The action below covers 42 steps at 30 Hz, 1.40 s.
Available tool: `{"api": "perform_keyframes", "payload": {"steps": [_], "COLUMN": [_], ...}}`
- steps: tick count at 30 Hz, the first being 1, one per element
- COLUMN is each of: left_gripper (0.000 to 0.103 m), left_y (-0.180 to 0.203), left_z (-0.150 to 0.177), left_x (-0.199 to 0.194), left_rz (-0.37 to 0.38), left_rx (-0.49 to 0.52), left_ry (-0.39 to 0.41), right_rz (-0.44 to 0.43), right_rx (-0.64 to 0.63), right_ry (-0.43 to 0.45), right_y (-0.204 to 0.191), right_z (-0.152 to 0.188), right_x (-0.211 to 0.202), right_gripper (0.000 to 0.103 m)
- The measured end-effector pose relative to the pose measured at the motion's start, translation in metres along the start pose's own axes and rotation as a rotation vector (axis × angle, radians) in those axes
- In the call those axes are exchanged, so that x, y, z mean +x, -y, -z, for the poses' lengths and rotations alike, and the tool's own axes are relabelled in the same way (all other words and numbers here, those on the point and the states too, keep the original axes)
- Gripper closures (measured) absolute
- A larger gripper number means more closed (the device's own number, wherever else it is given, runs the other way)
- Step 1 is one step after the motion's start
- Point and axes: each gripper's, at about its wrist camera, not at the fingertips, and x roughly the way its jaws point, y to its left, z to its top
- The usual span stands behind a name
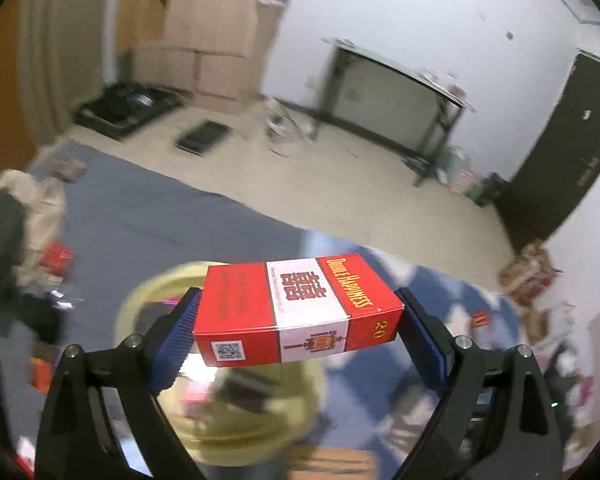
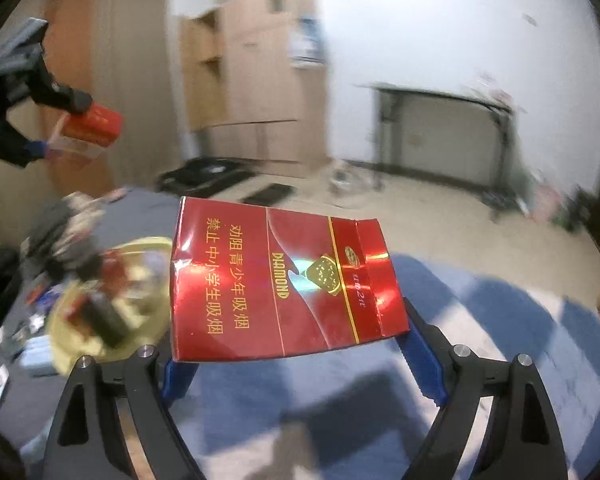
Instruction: Organize rigid objects
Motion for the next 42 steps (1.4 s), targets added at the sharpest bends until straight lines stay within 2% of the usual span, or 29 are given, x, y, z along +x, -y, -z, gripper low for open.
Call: {"api": "perform_keyframes", "payload": {"steps": [3,7,9,11,12,14,16,19,22,24,32,34,36,42], "left_gripper": [0.010,0.011,0.011,0.011,0.011,0.011,0.011,0.011,0.011,0.011,0.011,0.007,0.001,0.000], "left_y": [-0.052,-0.080,-0.089,-0.106,-0.117,-0.124,-0.133,-0.130,-0.122,-0.119,-0.123,-0.123,-0.120,-0.111], "left_z": [0.022,0.058,0.079,0.086,0.085,0.086,0.088,0.101,0.123,0.129,0.125,0.124,0.123,0.113], "left_x": [0.002,0.025,0.033,0.053,0.060,0.062,0.066,0.073,0.087,0.095,0.104,0.102,0.096,0.068], "left_rz": [-0.030,-0.067,-0.087,-0.075,-0.095,-0.111,-0.091,-0.093,-0.100,-0.101,-0.099,-0.098,-0.092,-0.085], "left_rx": [-0.074,-0.070,-0.063,-0.050,-0.036,-0.011,-0.044,0.021,0.094,0.108,0.013,0.005,0.008,0.002], "left_ry": [0.011,0.029,0.057,-0.023,-0.040,-0.021,-0.038,-0.055,-0.121,-0.148,-0.130,-0.124,-0.108,-0.031], "right_rz": [-0.094,-0.225,-0.242,-0.237,-0.234,-0.235,-0.244,-0.242,-0.217,-0.201,-0.188,-0.197,-0.196,-0.243], "right_rx": [-0.053,0.014,0.010,-0.031,-0.045,-0.051,-0.037,-0.048,-0.119,-0.153,-0.144,-0.132,-0.136,-0.154], "right_ry": [-0.008,-0.101,-0.158,-0.206,-0.242,-0.295,-0.316,-0.365,-0.403,-0.418,-0.455,-0.468,-0.461,-0.417], "right_y": [-0.049,-0.093,-0.114,-0.129,-0.136,-0.146,-0.151,-0.161,-0.171,-0.175,-0.193,-0.194,-0.191,-0.184], "right_z": [-0.026,-0.056,-0.063,-0.062,-0.058,-0.056,-0.055,-0.056,-0.056,-0.056,-0.050,-0.046,-0.046,-0.049], "right_x": [-0.007,0.016,0.036,0.056,0.069,0.092,0.113,0.138,0.157,0.173,0.214,0.220,0.219,0.195], "right_gripper": [0.015,0.015,0.015,0.015,0.015,0.015,0.015,0.015,0.015,0.015,0.014,0.009,0.005,0.000]}}
